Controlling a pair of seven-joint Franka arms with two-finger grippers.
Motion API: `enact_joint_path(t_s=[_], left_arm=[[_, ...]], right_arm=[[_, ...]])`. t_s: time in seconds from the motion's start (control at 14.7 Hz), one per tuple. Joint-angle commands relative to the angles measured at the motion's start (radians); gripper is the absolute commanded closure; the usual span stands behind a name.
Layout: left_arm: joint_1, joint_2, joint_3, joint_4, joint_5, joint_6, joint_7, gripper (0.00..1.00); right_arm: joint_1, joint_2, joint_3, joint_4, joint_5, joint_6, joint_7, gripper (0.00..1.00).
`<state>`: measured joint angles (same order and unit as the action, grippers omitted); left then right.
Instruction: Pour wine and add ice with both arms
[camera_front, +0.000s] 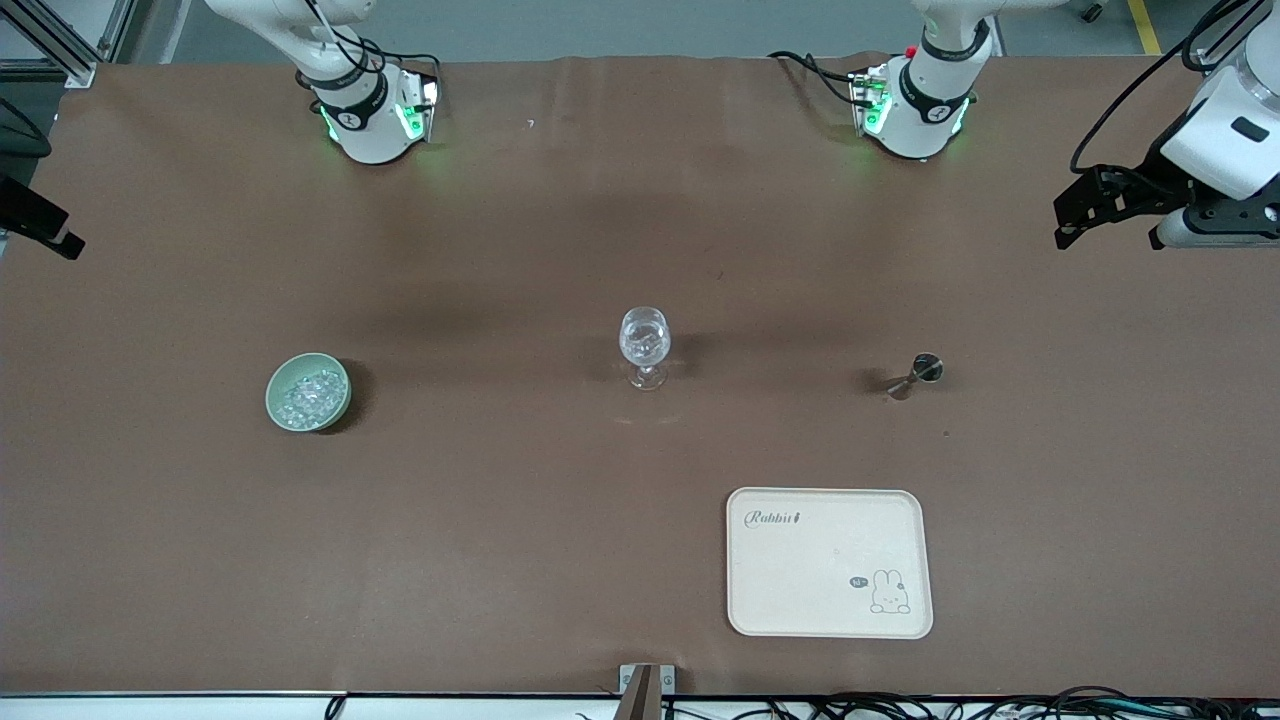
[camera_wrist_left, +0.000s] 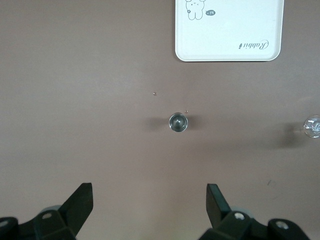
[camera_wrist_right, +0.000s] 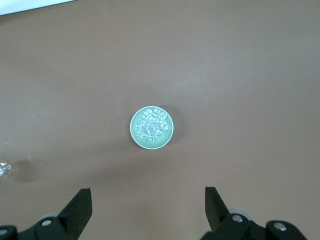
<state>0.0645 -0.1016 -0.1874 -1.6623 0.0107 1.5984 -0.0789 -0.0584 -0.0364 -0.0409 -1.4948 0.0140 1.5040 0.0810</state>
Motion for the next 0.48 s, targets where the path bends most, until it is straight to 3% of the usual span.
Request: enact_joint_path(t_s=[0.0, 0.27, 0.41], left_arm=[[0.005, -0.009, 0.0, -0.001, -0.012, -0.011, 0.021, 0.0], [0.026, 0.115, 0.022, 0.133, 0.0, -0.083, 0.019, 0.0], [0.055, 0.167, 0.025, 0.136, -0.001, -0.087, 0.021, 0.0]], right_arm=[[-0.027, 0.0, 0.033, 0.002, -0.012, -0.024, -0.054, 0.0], [-0.026, 0.0, 0.032, 0.004, -0.012, -0.024, -0.056, 0.0], [-0.027, 0.0, 0.029, 0.004, -0.012, -0.025, -0.058, 0.0]])
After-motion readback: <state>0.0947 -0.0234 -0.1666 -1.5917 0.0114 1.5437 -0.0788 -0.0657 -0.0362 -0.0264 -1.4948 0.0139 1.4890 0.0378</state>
